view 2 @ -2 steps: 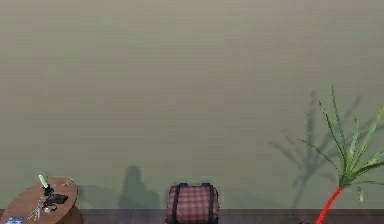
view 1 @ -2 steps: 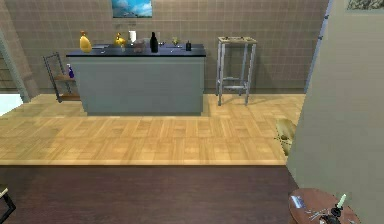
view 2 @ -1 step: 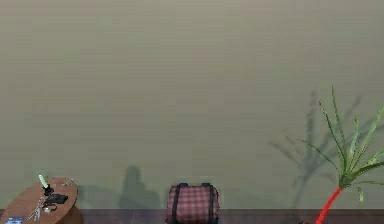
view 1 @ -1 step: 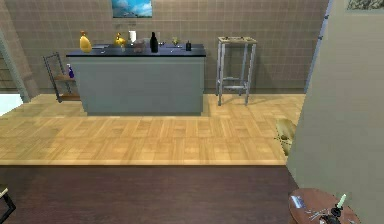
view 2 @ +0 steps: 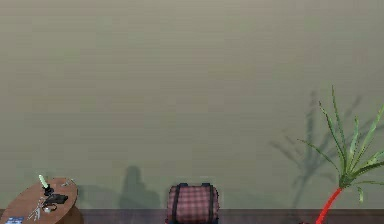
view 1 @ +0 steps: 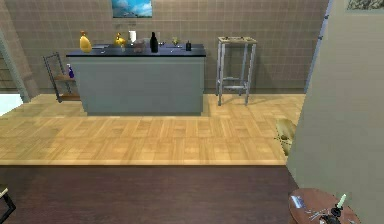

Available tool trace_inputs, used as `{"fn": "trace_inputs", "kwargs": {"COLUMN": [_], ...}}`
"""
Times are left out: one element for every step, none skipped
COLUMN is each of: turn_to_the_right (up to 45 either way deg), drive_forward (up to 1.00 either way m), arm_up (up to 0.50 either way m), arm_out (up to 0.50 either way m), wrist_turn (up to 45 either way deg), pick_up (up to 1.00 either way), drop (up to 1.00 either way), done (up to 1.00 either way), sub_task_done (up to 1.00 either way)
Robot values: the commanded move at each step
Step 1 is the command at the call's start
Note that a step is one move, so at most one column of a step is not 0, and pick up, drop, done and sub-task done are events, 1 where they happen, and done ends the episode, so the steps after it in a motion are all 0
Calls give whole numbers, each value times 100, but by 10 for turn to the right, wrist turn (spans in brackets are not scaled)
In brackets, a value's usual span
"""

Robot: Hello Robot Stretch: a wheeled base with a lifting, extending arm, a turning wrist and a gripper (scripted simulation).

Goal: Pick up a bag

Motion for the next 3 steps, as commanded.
{"fn": "trace_inputs", "kwargs": {"turn_to_the_right": [0,0,0], "drive_forward": [0,0,0], "arm_up": [0,0,0], "arm_out": [0,0,0], "wrist_turn": [450,450,450], "pick_up": [0,0,0], "drop": [0,0,0], "done": [0,0,0], "sub_task_done": [0,0,0]}}
